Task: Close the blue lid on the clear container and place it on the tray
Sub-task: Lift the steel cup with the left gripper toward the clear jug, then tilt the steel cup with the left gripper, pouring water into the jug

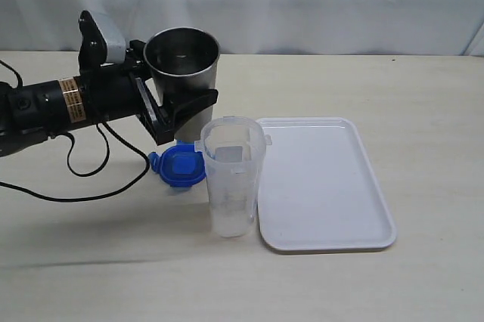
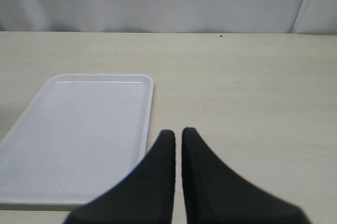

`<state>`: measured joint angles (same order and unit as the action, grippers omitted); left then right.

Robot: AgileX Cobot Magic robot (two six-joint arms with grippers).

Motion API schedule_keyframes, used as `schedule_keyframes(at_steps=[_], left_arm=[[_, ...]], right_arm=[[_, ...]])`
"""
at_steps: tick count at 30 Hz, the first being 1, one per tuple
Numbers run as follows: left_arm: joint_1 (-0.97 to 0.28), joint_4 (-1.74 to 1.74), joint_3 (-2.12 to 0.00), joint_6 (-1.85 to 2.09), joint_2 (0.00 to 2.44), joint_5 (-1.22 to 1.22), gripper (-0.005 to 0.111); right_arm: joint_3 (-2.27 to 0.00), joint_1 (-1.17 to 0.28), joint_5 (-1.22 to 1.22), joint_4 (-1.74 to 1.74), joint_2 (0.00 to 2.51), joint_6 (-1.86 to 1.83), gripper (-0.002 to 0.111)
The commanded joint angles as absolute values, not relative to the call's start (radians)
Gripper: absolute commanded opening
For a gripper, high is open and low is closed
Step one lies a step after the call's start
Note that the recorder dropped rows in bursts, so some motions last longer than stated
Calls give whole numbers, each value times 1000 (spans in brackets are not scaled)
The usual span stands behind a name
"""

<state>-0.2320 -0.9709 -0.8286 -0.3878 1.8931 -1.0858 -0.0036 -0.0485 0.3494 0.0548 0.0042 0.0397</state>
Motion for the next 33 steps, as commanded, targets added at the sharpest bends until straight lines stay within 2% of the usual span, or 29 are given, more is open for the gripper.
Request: schedule_keyframes(at_steps=[1, 33], left_arm=[[-233, -963, -842, -346, 1873, -1186, 0], [-233, -1001, -842, -245, 1873, -1221, 0]], right_arm=[[0, -45, 346, 56, 0, 39, 5], [0, -45, 346, 56, 0, 39, 5]])
